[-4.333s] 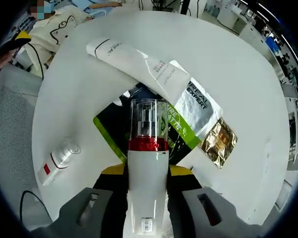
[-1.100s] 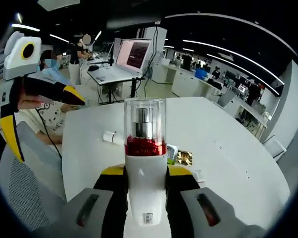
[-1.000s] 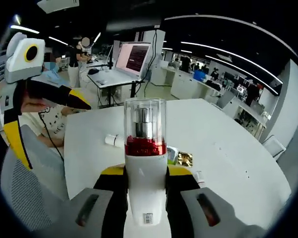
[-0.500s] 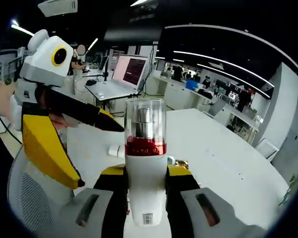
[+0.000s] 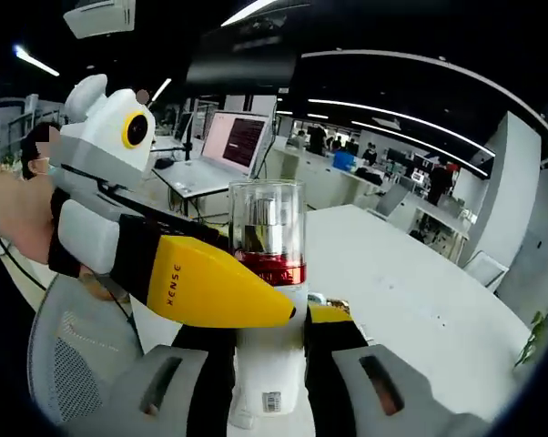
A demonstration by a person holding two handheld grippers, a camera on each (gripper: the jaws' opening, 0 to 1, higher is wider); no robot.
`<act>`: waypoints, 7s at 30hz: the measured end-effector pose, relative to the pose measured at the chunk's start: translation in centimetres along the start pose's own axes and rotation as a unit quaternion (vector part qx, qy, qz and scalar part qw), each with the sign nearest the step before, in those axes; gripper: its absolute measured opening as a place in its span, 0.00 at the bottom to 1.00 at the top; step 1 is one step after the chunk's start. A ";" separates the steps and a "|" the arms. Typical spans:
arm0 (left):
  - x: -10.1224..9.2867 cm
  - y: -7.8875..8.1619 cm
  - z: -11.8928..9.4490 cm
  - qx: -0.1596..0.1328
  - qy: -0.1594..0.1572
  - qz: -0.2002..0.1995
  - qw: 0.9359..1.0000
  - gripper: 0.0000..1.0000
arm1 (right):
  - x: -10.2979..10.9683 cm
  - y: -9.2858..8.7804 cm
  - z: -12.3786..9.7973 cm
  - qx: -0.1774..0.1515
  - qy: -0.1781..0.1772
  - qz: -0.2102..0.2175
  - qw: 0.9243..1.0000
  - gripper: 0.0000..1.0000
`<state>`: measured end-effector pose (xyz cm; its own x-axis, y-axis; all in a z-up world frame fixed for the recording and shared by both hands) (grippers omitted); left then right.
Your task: Arrange the skincare products in the storage area until every visible bottle or jar stands upright without overlapping.
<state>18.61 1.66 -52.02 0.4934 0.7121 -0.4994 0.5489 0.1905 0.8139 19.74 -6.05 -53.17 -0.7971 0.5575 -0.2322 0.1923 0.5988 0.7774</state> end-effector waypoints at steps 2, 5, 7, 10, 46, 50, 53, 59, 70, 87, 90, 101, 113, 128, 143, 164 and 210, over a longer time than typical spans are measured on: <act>0.0 0.1 0.1 -0.002 0.003 0.006 1.000 0.38 | 0.0 0.1 -0.1 -0.002 -0.001 0.004 1.000 0.28; -0.1 0.2 0.1 -0.006 0.011 0.006 1.000 0.34 | 0.0 0.2 -0.2 -0.002 0.002 0.008 1.000 0.28; -0.1 0.2 0.2 -0.009 0.017 0.005 1.000 0.30 | 0.0 0.2 -0.2 -0.003 0.002 0.008 1.000 0.28; 0.1 0.2 0.2 -0.012 0.028 0.002 1.000 0.29 | -0.4 0.3 -0.2 -0.001 0.003 0.012 1.000 0.28; -8.9 5.5 -1.1 0.010 -0.350 0.075 0.934 0.22 | -3.5 3.5 -11.0 -0.119 0.343 0.025 0.931 0.32; -10.1 6.0 -0.5 0.008 -0.374 0.075 0.924 0.22 | -3.6 3.6 -11.6 -0.127 0.364 0.042 0.922 0.32; -10.7 6.2 -0.4 0.003 -0.375 0.081 0.924 0.22 | -4.0 3.5 -11.9 -0.137 0.356 0.065 0.922 0.30; -11.5 5.8 0.2 0.006 -0.358 0.089 0.929 0.22 | -4.2 2.9 -11.9 -0.130 0.335 0.084 0.929 0.27; -11.4 7.1 2.2 -0.027 -0.249 0.054 0.967 0.27 | -6.0 2.4 -11.5 -0.118 0.216 0.083 0.966 0.26; -11.8 6.7 3.7 -0.078 0.013 0.069 0.994 0.25 | -7.1 1.2 -10.7 -0.084 -0.048 0.037 0.995 0.27; -11.7 6.7 3.9 -0.083 0.029 0.084 0.993 0.23 | -7.3 0.9 -10.8 -0.085 -0.054 0.046 0.994 0.27; -11.0 6.8 5.1 -0.085 0.024 0.113 0.990 0.24 | -8.1 0.6 -10.8 -0.082 -0.080 0.058 0.992 0.27; -9.7 6.7 5.6 -0.008 -0.105 0.137 0.985 0.22 | -8.7 -0.1 -10.2 -0.117 0.052 0.016 0.992 0.32; -13.0 6.5 5.3 0.064 -0.264 0.237 0.933 0.22 | -9.3 -0.6 -11.8 -0.149 0.297 0.004 0.943 0.30; -13.0 4.7 6.5 0.126 -0.264 0.278 0.915 0.23 | -8.8 -2.9 -11.0 -0.136 0.265 -0.027 0.954 0.27; -8.3 -0.2 9.4 0.220 -0.242 0.271 0.905 0.23 | -7.1 -8.5 -6.3 -0.086 0.251 -0.029 0.964 0.28; -3.8 -8.2 16.2 0.319 -0.250 0.272 0.873 0.25 | -7.4 -17.5 0.1 0.005 0.201 -0.049 0.978 0.28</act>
<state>23.15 -13.50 -61.64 0.9430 0.1669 -0.2878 0.3280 -0.6118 0.7198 22.38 -20.58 -65.13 -0.9723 0.2274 -0.0546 0.1085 0.6452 0.7563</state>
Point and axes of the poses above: the point that each gripper's makers call its tool centre point, and the gripper's own axes: z roughly forward along the fingers, x roughly to its left, y roughly out of its top, the point moved 6 cm from there along -z, roughly backward along the fingers, and after that the axes turned 12 degrees about x, right-handed, at the moved point
